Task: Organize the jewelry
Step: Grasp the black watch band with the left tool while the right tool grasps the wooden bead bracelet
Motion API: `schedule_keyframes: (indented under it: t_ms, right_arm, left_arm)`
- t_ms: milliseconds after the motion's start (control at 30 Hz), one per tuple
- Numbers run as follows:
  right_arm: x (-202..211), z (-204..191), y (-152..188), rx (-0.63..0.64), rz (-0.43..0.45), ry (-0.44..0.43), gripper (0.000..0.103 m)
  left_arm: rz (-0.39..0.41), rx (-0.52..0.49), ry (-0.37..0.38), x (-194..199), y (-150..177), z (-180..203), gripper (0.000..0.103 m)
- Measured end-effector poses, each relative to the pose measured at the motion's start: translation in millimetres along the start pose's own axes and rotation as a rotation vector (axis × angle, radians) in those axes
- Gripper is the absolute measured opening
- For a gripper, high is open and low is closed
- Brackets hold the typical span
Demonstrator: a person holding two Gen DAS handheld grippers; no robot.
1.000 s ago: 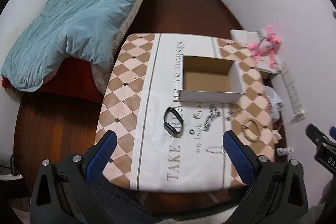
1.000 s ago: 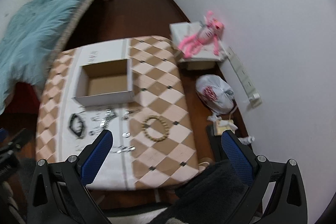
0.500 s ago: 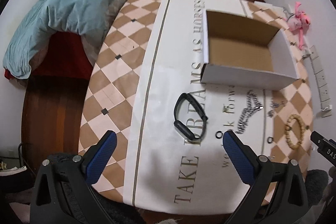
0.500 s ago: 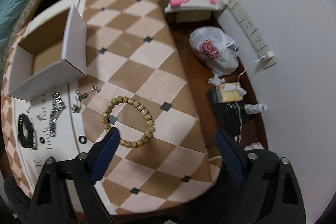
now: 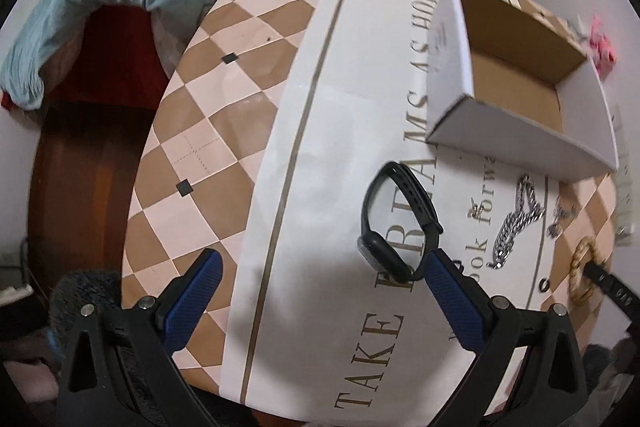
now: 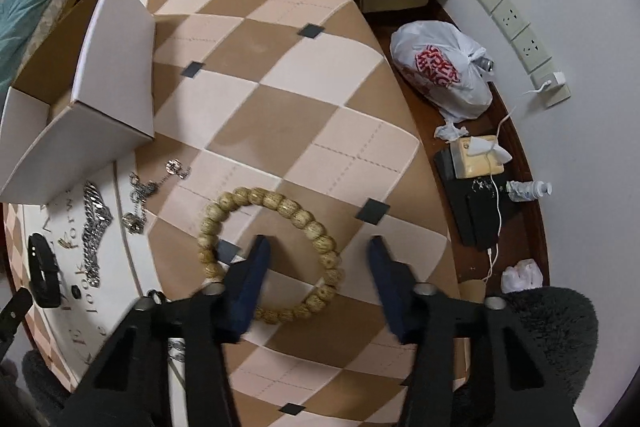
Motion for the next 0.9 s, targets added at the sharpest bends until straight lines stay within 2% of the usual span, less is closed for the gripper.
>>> schedule_keyframes:
  t_ms: [67, 267, 300, 400, 467, 533, 567, 633, 700, 800, 900]
  right_arm:
    - [3.8, -7.8, -0.6, 0.002, 0.004, -0.038, 0.009]
    - [12.6, -27.6, 6.8, -0.012, -0.025, -0.161, 0.009]
    - [13.9, -29.6, 9.1, -0.011, -0.026, -0.164, 0.009]
    - [16.3, -32.9, 13.1, -0.007, -0.029, -0.161, 0.009]
    - [17.6, -33.5, 14.8, -0.004, -0.034, -0.158, 0.009]
    - [17.2, -35.2, 14.0, 0.012, -0.039, -0.15, 0.009]
    - [16.7, -35.0, 13.7, 0.016, -0.045, -0.148, 0.01]
    - [15.8, -33.5, 12.9, 0.015, -0.05, -0.151, 0.01]
    - [16.2, -33.5, 11.6, 0.017, -0.049, -0.151, 0.01]
    - [13.3, -31.0, 6.2, 0.027, -0.045, -0.142, 0.01]
    - [12.8, -31.4, 3.4, 0.026, -0.036, -0.14, 0.009]
  left_arm:
    - [0.001, 0.027, 0.028, -0.1, -0.9, -4.4, 0.102]
    - [-0.014, 0.067, 0.118, -12.7, -6.4, -7.8, 0.099]
    - [-0.015, 0.069, 0.125, -15.5, -7.9, -8.1, 0.094]
    - [-0.04, 0.061, 0.145, -28.6, -10.6, -7.5, 0.068]
    - [-0.067, 0.048, 0.143, -36.9, -8.5, -4.4, 0.061]
    - [-0.075, 0.022, 0.135, -43.1, -7.8, -2.3, 0.05]
    - [-0.069, 0.006, 0.124, -43.5, -8.2, -1.2, 0.049]
    - [-0.06, -0.022, 0.126, -45.3, -11.7, 2.2, 0.028]
    - [-0.061, -0.037, 0.135, -47.9, -13.8, 6.4, 0.017]
    - [-0.049, -0.057, 0.137, -50.9, -15.4, 6.3, 0.01]
    - [-0.043, -0.075, 0.132, -51.7, -18.6, 9.7, 0.01]
Point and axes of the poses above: each gripper's, at about its wrist camera, not at the fingertips, and x roughly against the way its jaws point, z to its right, y to its underside, the point moved 8 cm from there along -x, roughly the way its jaws point, and after that the axes turned 15 degrees about y, right-handed, at the moved point
